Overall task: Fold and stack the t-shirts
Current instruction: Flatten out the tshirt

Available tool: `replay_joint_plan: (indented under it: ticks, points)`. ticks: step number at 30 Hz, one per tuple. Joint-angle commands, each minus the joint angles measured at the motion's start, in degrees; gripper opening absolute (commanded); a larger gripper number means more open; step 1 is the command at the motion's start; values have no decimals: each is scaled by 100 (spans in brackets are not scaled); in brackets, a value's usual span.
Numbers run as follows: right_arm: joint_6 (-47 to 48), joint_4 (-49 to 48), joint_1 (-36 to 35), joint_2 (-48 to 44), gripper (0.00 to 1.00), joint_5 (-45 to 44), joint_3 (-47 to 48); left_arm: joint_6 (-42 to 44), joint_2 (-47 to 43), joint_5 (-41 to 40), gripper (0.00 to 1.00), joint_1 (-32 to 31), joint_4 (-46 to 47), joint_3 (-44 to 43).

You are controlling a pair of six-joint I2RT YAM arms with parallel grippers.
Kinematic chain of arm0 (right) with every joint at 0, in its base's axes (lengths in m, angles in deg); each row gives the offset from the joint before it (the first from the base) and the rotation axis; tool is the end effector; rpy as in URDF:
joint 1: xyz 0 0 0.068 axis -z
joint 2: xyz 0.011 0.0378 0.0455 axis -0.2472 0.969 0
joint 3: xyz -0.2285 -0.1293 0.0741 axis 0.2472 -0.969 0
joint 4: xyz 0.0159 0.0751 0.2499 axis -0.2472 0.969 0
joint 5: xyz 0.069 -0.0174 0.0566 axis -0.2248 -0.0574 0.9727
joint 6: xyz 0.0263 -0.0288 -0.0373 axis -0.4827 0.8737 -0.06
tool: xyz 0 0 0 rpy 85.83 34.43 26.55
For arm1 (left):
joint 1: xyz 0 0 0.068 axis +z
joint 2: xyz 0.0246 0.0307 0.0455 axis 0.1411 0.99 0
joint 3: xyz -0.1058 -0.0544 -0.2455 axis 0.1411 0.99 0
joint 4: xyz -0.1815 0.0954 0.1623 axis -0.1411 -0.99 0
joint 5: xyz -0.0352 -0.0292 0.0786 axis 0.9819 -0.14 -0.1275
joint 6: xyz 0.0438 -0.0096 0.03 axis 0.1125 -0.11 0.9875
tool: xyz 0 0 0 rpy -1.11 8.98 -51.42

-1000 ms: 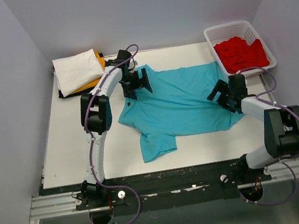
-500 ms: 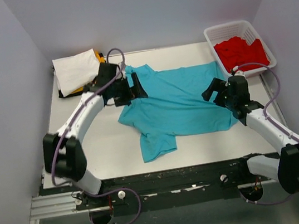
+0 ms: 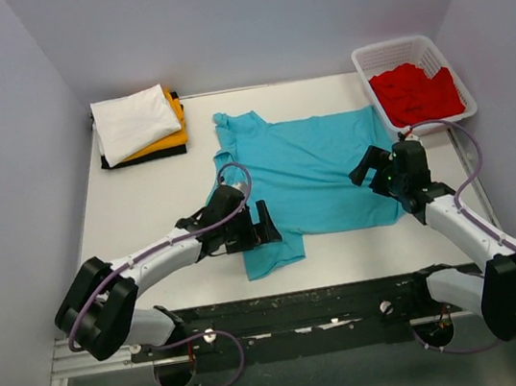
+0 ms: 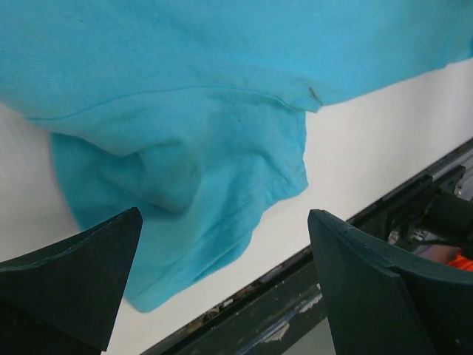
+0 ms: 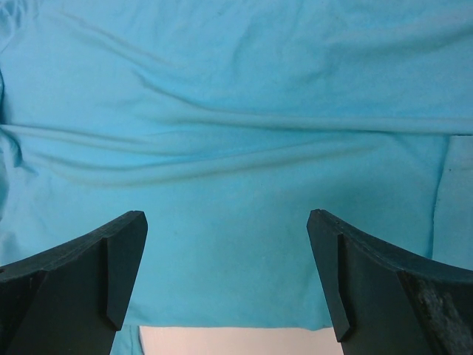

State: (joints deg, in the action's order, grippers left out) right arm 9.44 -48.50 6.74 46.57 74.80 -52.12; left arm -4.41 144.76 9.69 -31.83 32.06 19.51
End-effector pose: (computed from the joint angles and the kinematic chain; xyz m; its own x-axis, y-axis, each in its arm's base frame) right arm 0.2273 0.0301 0.2115 -0.5675 0.4753 -0.6723 0.2160 0.8739 0.4354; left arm 0.1918 -0.1726 0.1836 -0.9460 -0.1335 -0.2953 0.0795 0.7879 -0.6107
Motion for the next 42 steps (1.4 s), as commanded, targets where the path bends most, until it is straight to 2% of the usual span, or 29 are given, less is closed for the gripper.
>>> replay_joint_plan:
  ticks: [1,5,9,12,17,22,26,30,35,39,42]
  points:
    - [-49,24,-33,-51,100,-45,-106,-329,510,-853,99,-240,487,16]
    - [-49,-9,-27,-33,100,-36,-131,-413,1107,-979,99,-355,115,-306]
    - [-54,-9,-30,44,100,-93,-132,-826,936,-1454,99,-686,-646,-65]
    - [-51,26,-34,79,100,-111,-111,-1337,364,-1703,99,-966,-1137,497]
    - [-84,27,-34,171,100,-146,-94,-2067,-900,-1516,99,-1363,-1928,1224]
    - [-83,-3,-34,303,100,-60,-55,-1646,-2094,-1264,99,-1831,-2360,1058]
    - [-8,-94,-33,302,100,55,-46,-1072,-2643,-1655,99,-1811,-2322,589]
    - [119,-184,-37,343,100,268,19,-587,-2509,-2101,99,-1329,-2118,115]
    - [170,-233,-47,590,100,390,101,81,-1374,-1837,99,123,-1170,-109]
    - [179,-149,-51,652,100,260,115,305,-295,-1854,98,530,-1713,-701]
    - [188,-139,-51,639,100,138,82,264,-39,-1789,99,670,-1743,-499]
